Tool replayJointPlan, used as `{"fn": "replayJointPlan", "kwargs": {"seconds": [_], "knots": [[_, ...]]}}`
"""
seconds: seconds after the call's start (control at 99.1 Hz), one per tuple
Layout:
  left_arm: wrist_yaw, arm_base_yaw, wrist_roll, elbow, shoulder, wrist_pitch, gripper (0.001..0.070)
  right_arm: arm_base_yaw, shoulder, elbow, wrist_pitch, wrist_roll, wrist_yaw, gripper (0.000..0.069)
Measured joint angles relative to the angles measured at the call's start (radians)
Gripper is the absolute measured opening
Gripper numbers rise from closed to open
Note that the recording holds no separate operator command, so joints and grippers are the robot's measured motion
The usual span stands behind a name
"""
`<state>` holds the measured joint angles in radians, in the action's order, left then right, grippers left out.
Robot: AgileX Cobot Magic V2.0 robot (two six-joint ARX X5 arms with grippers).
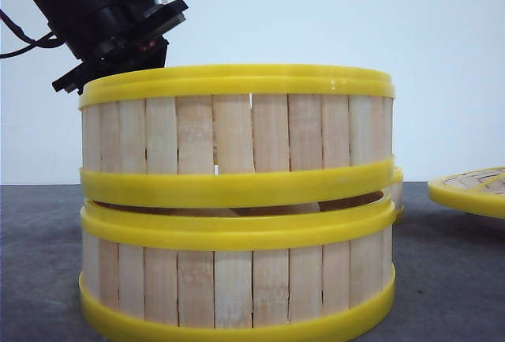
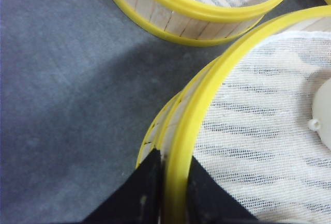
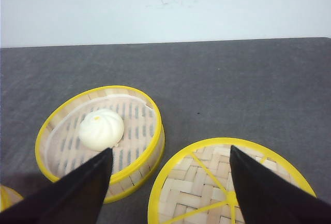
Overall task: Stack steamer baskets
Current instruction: 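Lower the basket onto the front basket and open the left gripper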
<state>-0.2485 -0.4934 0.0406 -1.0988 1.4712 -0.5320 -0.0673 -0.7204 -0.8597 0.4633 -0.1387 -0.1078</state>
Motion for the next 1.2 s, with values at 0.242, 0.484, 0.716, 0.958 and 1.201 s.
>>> {"fn": "replayJointPlan", "kwargs": {"seconds": [0.242,0.484,0.716,0.958,1.201], "knots": [[-0.002,-0.003,-0.001,0.001,0.021,-0.003,0.0028,0.0,0.0,0.0,0.0,0.0,0.0,0.0446],[-0.002,-0.003,-0.004,0.014,0.021,0.004,0.0028,0.0,0.0,0.0,0.0,0.0,0.0,0.0446],[-0.003,-0.002,-0.004,0.019,0.021,0.017,0.0028,0.0,0.0,0.0,0.0,0.0,0.0,0.0446],[-0.005,-0.002,-0.004,0.023,0.021,0.029,0.0032,0.0,0.0,0.0,0.01,0.0,0.0,0.0446],[-0.012,-0.002,0.0,0.024,0.021,0.042,0.0167,0.0,0.0,0.0,0.015,0.0,0.0,0.0446]]}}
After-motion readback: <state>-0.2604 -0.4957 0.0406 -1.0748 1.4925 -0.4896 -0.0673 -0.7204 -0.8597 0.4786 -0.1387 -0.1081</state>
